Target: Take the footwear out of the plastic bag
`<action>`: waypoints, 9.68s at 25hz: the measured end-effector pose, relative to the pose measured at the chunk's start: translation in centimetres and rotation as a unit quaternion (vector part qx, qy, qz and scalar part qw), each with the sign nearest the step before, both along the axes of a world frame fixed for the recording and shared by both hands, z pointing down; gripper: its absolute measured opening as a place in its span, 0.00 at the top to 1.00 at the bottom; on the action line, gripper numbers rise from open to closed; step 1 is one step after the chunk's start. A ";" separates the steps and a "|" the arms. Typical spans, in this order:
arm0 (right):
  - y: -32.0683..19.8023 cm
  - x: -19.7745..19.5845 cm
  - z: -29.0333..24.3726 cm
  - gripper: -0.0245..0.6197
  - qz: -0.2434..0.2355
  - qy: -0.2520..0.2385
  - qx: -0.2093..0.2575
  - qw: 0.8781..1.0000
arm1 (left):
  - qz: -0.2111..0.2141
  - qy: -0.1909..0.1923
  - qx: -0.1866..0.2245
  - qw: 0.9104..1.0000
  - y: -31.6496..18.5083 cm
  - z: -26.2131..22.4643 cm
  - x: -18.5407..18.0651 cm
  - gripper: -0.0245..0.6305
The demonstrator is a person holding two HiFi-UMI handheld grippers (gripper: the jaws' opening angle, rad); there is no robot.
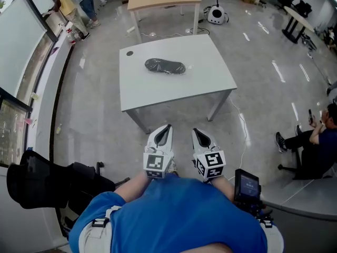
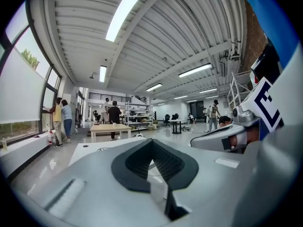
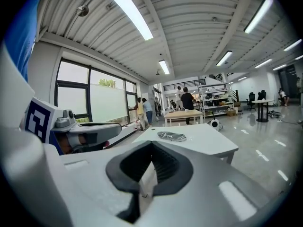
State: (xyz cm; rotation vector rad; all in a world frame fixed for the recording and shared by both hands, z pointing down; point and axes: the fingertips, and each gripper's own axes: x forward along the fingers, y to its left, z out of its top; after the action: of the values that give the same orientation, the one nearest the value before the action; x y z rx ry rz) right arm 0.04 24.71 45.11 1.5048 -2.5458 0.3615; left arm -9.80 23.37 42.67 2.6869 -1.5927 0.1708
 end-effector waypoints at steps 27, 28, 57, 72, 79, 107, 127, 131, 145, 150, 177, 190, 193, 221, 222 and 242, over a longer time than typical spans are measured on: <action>-21.9 -6.5 2.1 0.96 -0.033 0.006 -0.009 0.999 | -0.034 0.008 -0.017 0.999 -19.9 2.6 -8.0 0.95; -22.9 -6.4 2.0 0.96 -0.036 0.006 -0.008 0.999 | -0.037 0.006 -0.017 0.999 -20.9 2.6 -7.9 0.95; -42.2 -7.8 14.5 0.82 -0.271 0.227 -0.027 0.935 | -0.141 -0.085 -0.131 0.978 -39.9 10.8 -7.4 0.95; -44.5 -10.1 25.2 0.89 -0.328 0.513 0.020 0.793 | -0.133 -0.106 -0.181 0.969 -41.3 15.1 -13.0 0.95; -45.1 -5.2 24.7 0.94 -0.308 0.521 0.006 0.796 | -0.090 -0.115 -0.187 0.971 -44.3 16.3 -11.2 0.95; -47.0 3.3 20.5 0.76 -0.193 0.458 -0.051 0.866 | 0.387 -0.289 -0.382 0.788 -53.6 25.1 -1.2 0.46; -47.1 9.9 17.5 0.76 -0.068 0.306 -0.151 0.938 | 0.421 -0.412 -0.392 0.706 -50.9 25.8 0.0 0.52; -47.6 10.6 17.4 0.76 -0.064 0.263 -0.167 0.948 | 0.400 -0.438 -0.334 0.732 -49.5 24.0 0.5 0.55; -45.7 9.0 20.5 0.78 -0.191 0.226 -0.193 0.936 | 0.301 -0.573 -0.093 0.756 -43.9 21.1 -0.7 0.62; -45.0 7.9 21.1 0.78 -0.239 0.269 -0.159 0.919 | 0.271 -0.595 -0.021 0.756 -42.3 20.8 -1.0 0.62; -43.0 3.4 20.1 0.77 -0.355 0.312 -0.026 0.881 | 0.261 -0.597 0.048 0.757 -39.5 20.5 -1.8 0.63; -43.6 7.2 20.6 0.84 -0.346 0.352 -0.046 0.868 | 0.258 -0.593 0.017 0.762 -41.3 20.7 -4.9 0.71; -43.8 7.9 20.7 0.84 -0.337 0.357 -0.053 0.870 | 0.259 -0.589 0.014 0.766 -41.4 20.8 -4.9 0.74; -43.5 5.5 20.8 0.82 -0.394 0.450 -0.062 0.799 | 0.264 -0.586 0.009 0.766 -42.8 20.6 -4.0 0.79; -43.5 5.9 20.9 0.82 -0.392 0.451 -0.068 0.799 | 0.263 -0.587 0.007 0.766 -42.9 20.6 -4.2 0.80; -44.9 7.2 20.4 0.75 -0.371 0.477 -0.067 0.794 | 0.262 -0.564 -0.013 0.783 -43.1 19.3 -4.1 0.93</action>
State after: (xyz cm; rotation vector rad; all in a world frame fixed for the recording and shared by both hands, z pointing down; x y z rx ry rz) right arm 7.22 -20.17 65.53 0.3213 -1.9334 -0.2764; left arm -13.93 -19.70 61.96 3.0087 -0.6856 2.0764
